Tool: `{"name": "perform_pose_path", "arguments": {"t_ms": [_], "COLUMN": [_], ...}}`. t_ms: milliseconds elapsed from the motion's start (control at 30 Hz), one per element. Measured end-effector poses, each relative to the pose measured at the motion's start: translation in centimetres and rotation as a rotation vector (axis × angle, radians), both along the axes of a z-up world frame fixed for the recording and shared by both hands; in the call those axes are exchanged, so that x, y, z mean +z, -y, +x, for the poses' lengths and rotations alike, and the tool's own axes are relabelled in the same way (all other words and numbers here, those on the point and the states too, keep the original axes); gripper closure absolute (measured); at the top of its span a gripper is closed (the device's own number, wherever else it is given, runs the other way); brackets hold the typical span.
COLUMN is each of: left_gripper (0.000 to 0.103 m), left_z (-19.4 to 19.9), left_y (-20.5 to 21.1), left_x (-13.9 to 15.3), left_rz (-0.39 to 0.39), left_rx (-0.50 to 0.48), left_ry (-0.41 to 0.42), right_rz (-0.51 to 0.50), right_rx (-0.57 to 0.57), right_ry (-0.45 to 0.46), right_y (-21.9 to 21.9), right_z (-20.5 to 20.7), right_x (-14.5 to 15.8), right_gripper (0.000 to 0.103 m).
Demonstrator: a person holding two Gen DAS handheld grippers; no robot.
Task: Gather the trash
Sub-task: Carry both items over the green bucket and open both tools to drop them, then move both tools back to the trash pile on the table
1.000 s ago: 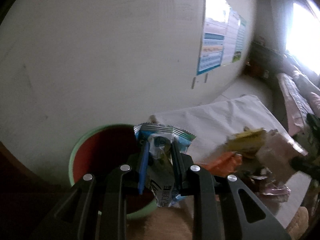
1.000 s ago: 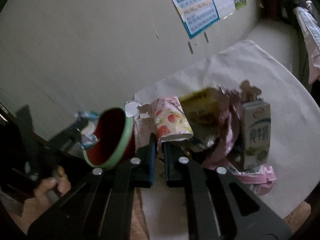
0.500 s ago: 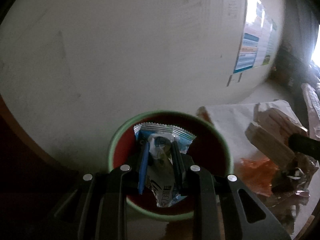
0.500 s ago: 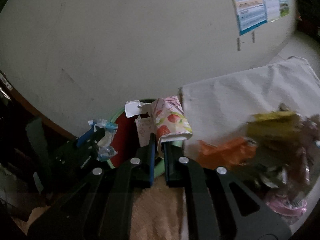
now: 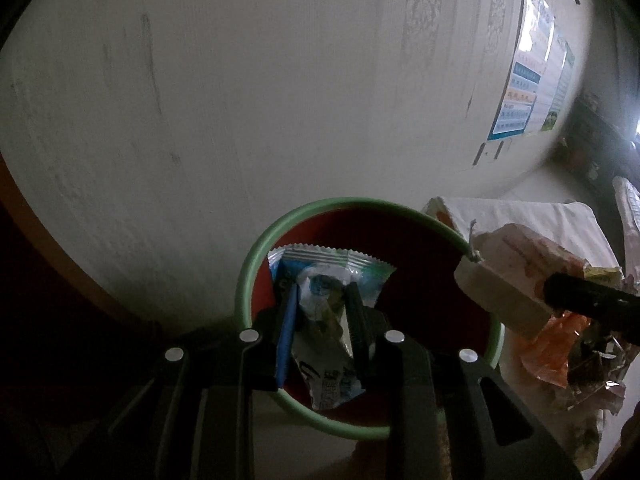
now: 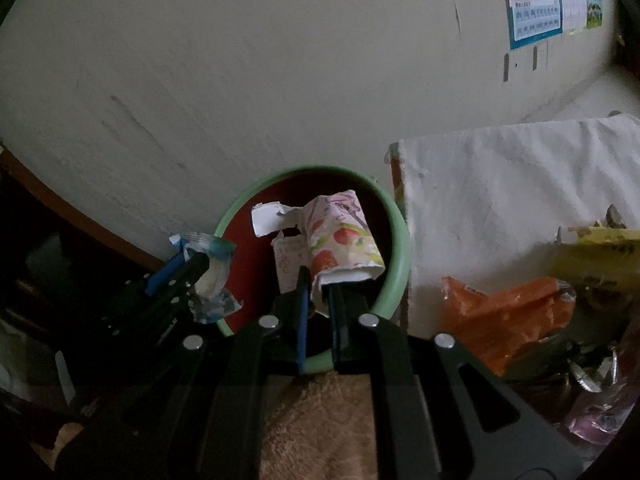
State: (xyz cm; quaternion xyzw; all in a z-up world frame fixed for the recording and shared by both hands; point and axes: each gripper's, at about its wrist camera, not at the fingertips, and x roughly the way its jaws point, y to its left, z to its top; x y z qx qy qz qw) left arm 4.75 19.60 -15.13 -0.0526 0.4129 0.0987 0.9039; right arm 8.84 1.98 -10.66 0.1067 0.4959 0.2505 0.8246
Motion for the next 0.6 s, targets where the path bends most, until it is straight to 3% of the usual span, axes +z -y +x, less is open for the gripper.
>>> {"name": "perform_pose_path", "arguments": {"t_ms": [100, 167, 200, 267, 600], "left_gripper": [0.078, 0.056, 0.054, 0.055, 0.055], "left_z": [-0.3, 0.1, 0.1, 0.1, 0.2], "left_y": [-0.2, 0.0, -0.1, -0.3, 0.5], "left_x": [-0.1, -0.1, -0.1, -0.1, 0.1], "left_rz": [0.000, 0.004, 0.002, -0.008, 0.006], "left_rx": [0.004, 0.017, 0.024, 0.033, 0.023], "left_ry": [-0.003, -0.004, -0.001, -0.002, 0.000], "right_rz": [0.004, 0.010, 0.009, 0.012, 0.060], "right_rx": [0.001, 0.007, 0.005, -0.003, -0.066], "right_ry": [-0.002, -0.009, -0.011, -0.004, 0.020], "right_y": [-0.1, 0.0, -0.1, 0.0, 3.1], "right_z": [0.3, 0.1, -0.1, -0.3, -2.3], "right_x": [-0.2, -0.3, -0.3, -0.2, 1.3], "right_gripper": [0.090, 0.081, 0.078, 0.071, 0.071]}}
